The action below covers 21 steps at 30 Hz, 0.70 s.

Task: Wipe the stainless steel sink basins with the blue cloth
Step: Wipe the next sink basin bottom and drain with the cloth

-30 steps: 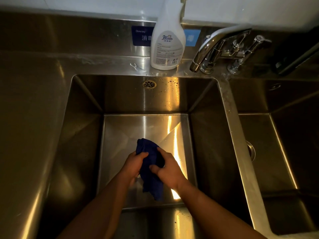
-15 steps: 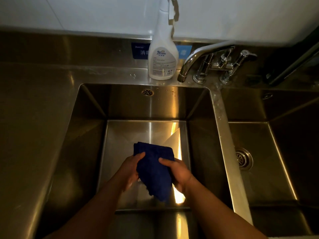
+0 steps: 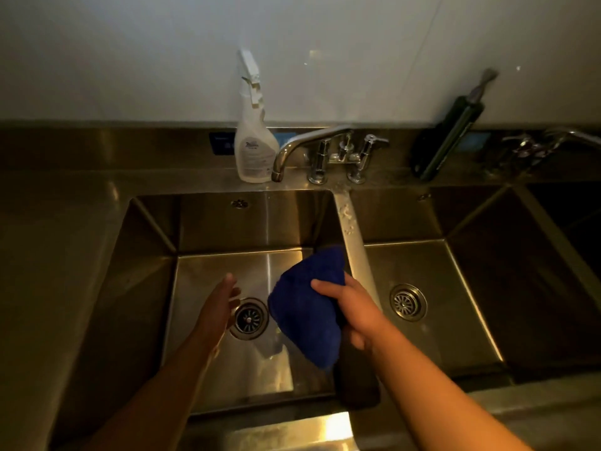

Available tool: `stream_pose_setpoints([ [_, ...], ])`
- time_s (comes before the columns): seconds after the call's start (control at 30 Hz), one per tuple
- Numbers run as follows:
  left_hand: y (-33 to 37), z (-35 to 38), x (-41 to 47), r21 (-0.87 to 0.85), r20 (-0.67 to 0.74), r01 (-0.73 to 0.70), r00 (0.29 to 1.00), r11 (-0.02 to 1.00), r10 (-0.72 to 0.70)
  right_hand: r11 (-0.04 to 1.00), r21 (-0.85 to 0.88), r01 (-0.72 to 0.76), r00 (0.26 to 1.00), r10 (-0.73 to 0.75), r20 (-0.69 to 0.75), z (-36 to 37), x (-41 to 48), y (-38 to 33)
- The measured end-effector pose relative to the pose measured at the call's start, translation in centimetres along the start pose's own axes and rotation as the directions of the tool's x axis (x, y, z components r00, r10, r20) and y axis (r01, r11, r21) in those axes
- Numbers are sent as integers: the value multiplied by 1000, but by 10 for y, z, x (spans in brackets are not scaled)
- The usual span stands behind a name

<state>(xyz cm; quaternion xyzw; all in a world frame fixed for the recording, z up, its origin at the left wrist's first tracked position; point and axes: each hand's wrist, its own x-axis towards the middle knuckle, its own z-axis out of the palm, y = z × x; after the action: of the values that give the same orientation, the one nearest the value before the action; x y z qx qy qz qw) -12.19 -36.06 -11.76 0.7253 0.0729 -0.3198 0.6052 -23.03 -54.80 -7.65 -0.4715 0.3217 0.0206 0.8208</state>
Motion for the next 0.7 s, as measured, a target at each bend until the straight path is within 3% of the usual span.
stream_pose_setpoints([
  [0.4, 28, 77, -32, -21, 101, -213, 972, 977, 214, 978, 168, 125, 989, -110, -99, -74, -61, -53],
  [0.6, 40, 153, -49, 0, -4, -396, 918, 918, 396, 980, 147, 132, 987, -116, -114, -149, -66, -80],
  [0.7, 38, 193, -57, 100, -68, -457, 883, 884, 465, 987, 96, 130, 984, -116, -137, -188, -72, -91],
])
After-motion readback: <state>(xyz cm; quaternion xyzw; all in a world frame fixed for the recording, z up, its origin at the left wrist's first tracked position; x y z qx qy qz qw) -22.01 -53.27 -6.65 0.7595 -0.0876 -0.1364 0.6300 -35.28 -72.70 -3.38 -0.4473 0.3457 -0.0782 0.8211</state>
